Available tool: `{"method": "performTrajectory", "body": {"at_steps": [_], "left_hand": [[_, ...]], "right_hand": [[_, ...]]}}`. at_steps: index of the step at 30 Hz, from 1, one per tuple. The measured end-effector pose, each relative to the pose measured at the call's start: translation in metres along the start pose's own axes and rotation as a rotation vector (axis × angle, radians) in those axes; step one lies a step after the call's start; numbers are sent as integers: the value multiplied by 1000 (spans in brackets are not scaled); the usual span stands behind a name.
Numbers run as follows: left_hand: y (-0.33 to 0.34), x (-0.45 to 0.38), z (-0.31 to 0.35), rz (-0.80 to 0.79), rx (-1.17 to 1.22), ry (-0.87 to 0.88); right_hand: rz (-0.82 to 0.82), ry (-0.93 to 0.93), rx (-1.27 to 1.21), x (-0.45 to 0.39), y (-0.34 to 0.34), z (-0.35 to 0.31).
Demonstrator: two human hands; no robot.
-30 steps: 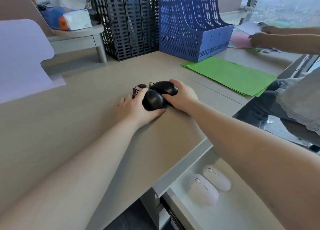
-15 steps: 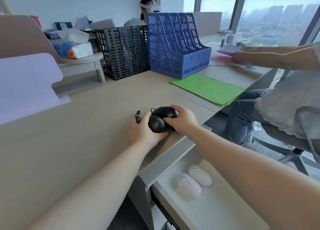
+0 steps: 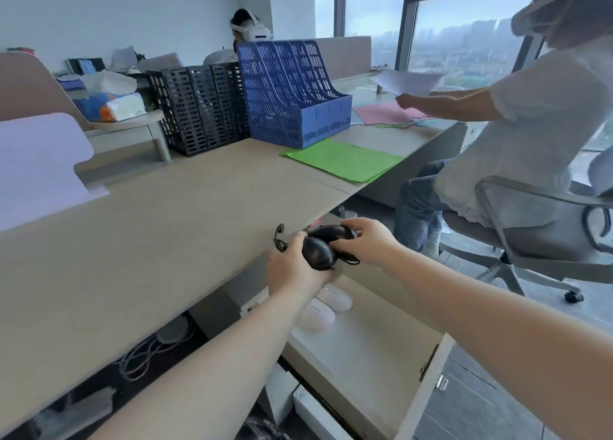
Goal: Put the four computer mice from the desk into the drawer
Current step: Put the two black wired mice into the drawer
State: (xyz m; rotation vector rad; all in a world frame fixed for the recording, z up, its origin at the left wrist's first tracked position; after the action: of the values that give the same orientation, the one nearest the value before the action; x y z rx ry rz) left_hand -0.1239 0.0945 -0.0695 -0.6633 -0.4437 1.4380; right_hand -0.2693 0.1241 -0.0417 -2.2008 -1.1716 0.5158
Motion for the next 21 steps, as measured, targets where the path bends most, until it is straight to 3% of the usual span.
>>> {"method": "performTrajectory", "body": {"at_steps": [21], "left_hand": [[123, 62, -44, -314, -204, -194]], "right_hand": [[-219, 189, 180, 17, 32, 133]]}}
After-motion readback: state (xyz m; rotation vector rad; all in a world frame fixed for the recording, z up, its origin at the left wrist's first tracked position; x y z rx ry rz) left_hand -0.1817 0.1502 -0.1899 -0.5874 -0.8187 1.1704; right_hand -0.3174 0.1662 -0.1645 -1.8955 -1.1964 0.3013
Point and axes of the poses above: each hand's wrist, its own x-axis away from the middle knuckle, its own y-axis out of the palm, z = x × y, the point moved 1 cm from there along -x, towards the middle knuckle, and after that the axes turned 9 degrees about z, right-handed, at the moved point
